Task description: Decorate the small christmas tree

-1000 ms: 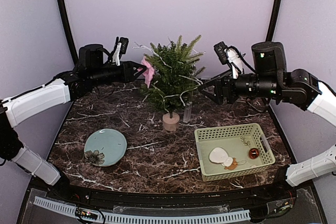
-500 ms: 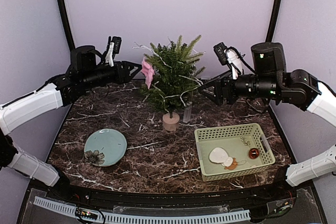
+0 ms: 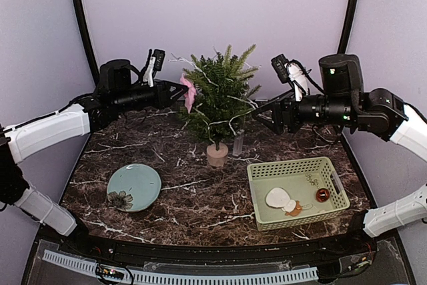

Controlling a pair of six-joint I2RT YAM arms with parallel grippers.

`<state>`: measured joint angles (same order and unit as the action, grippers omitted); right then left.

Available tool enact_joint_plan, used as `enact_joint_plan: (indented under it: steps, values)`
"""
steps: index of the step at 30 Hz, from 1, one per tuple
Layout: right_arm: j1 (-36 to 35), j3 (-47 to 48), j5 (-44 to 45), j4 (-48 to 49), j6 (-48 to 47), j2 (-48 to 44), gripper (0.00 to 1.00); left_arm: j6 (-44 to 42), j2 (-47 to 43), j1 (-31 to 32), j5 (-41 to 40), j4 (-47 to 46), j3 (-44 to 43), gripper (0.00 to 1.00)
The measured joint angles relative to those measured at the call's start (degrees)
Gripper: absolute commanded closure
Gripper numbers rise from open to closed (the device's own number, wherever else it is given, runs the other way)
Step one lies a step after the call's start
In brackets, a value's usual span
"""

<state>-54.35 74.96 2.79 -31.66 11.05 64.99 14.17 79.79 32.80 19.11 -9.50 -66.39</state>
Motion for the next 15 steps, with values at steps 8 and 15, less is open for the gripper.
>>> enact_joint_plan:
  steps: [8,15]
  values:
    - [0.0,-0.7,0.0,0.0,0.0,0.0,0.26,0.5,6.3,0.0,2.6,-2.4,-2.3,0.66]
    - [0.0,-1.0,0.0,0.0,0.0,0.0,0.26,0.1,7.7,0.5,2.3,-2.0,-3.3,0.64]
